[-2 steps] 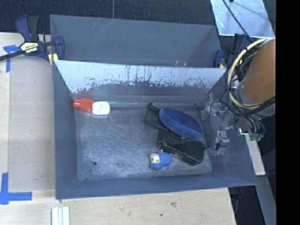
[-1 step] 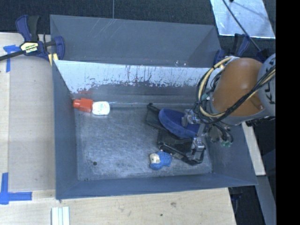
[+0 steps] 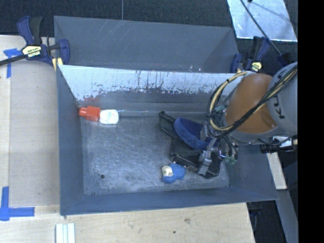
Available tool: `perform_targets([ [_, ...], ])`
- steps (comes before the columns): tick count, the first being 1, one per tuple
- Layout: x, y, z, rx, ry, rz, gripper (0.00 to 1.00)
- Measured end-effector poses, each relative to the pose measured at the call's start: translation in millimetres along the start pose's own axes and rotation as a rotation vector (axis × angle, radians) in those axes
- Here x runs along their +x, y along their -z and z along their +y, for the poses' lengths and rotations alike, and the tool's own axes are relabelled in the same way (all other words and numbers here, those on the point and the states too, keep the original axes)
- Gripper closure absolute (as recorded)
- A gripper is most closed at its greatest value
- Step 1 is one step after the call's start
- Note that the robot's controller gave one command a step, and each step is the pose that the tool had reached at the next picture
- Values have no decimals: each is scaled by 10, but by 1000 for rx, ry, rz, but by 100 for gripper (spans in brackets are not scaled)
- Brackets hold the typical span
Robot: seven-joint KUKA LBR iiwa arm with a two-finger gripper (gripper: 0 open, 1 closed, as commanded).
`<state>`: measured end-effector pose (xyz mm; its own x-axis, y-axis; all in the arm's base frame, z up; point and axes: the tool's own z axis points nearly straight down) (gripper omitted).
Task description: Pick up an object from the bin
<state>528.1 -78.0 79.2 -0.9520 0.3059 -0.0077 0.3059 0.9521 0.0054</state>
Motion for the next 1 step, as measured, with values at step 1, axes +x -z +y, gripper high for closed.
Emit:
perform_targets([
  [1, 460, 5, 510, 5, 170, -40, 0],
])
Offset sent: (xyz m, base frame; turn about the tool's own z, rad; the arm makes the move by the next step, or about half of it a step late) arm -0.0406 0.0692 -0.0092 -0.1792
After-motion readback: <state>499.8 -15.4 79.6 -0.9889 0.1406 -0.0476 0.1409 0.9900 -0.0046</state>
